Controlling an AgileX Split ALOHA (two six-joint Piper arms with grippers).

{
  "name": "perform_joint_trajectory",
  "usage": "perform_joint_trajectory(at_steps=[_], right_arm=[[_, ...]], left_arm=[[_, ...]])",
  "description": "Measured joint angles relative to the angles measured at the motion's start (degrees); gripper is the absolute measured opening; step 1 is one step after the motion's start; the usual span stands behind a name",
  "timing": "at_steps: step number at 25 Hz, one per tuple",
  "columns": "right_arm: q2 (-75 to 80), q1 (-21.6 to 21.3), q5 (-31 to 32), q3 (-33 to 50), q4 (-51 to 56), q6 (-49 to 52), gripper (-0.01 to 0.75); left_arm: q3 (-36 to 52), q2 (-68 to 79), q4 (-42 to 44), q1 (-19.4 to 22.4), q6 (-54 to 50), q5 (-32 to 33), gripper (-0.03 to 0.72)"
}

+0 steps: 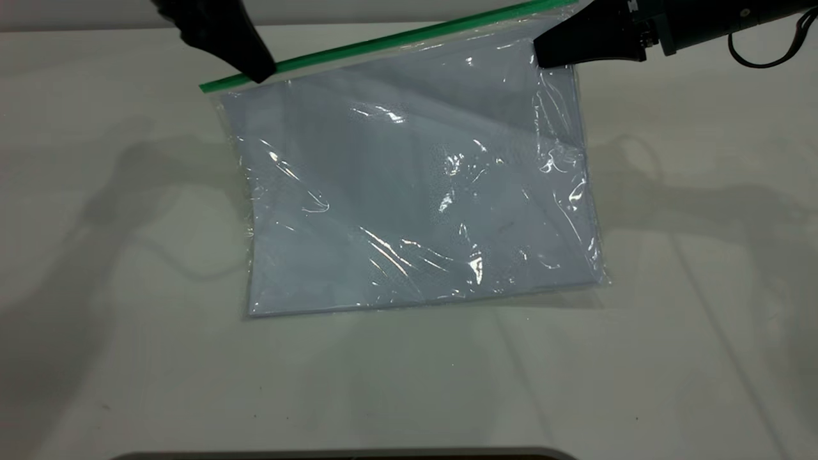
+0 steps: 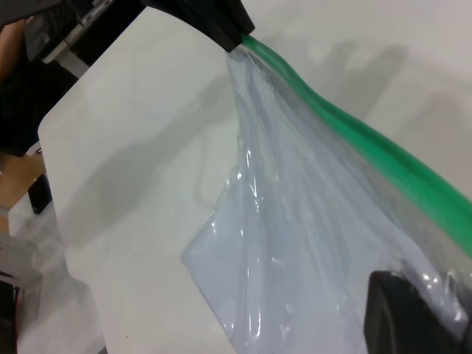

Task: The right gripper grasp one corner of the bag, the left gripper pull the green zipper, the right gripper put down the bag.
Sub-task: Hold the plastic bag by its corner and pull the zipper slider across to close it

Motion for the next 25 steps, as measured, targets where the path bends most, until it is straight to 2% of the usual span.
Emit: perform_joint_trajectory(at_steps=[11,20,23,25], right_arm=[[0.0,0.0,-0.05,0.0,0.0,0.02,0.034],[0.0,0.0,-0.33,0.0,0.0,0.02,0.039],[0.0,0.0,-0.94,0.0,0.0,0.13,0.07],[0.0,-0.2,-1.3,0.0,0.21,0.2,0.125]], left_arm=[[0.0,0.0,6.4,0.68,-5.17,1.16,0.054],[0.0,0.0,7.4,0.68,-6.01,1.16,0.058],[0.0,0.0,7.56,0.68,-6.13,1.16,0.075],[0.0,0.0,8.08,0.7,-6.11,1.16,0.101]])
